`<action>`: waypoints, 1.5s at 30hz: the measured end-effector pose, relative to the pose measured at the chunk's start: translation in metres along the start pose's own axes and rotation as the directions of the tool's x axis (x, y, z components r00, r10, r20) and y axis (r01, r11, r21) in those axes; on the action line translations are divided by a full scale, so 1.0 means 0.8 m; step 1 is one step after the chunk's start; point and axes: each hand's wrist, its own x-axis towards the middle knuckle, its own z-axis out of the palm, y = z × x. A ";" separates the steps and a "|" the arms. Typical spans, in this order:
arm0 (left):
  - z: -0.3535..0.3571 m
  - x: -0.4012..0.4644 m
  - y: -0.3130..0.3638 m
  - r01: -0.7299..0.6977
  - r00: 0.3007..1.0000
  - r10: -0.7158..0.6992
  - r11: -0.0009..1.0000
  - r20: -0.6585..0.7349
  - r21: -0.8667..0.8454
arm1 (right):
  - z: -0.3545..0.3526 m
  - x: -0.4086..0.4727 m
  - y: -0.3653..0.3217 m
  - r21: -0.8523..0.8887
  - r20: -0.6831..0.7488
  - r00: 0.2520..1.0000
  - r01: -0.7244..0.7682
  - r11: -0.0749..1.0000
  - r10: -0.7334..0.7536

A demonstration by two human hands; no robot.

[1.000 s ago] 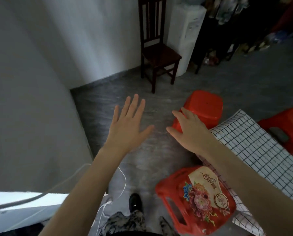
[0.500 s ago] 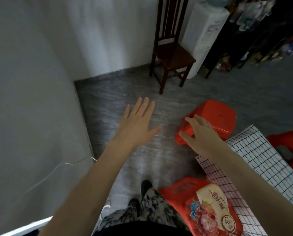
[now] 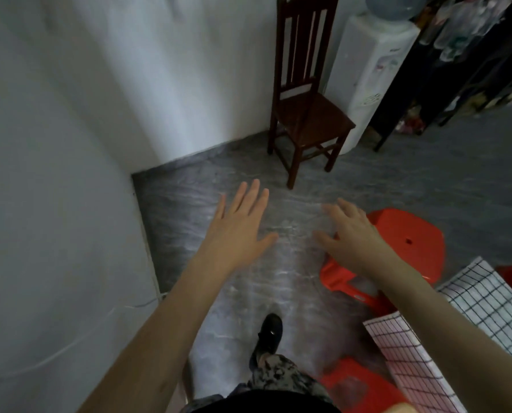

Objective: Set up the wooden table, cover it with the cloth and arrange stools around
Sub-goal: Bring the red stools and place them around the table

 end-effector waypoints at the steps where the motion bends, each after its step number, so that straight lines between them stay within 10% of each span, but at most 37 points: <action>1: -0.008 0.021 0.000 -0.007 1.000 0.007 1.000 0.008 0.013 | -0.009 0.018 0.003 0.011 -0.006 1.000 -0.006 1.000 0.006; 19: -0.088 0.316 -0.106 -0.181 0.983 0.180 0.976 0.022 0.120 | -0.075 0.298 -0.031 0.114 -0.011 0.994 -0.106 0.988 0.108; 29: -0.186 0.494 -0.183 -0.448 0.894 0.444 0.888 0.057 0.109 | -0.112 0.380 -0.048 0.184 -0.165 0.885 -0.406 0.895 0.436; 45: -0.136 0.578 0.066 -0.974 0.228 0.894 0.200 0.387 0.110 | -0.073 0.240 0.017 0.516 -0.125 0.286 -0.799 0.308 0.950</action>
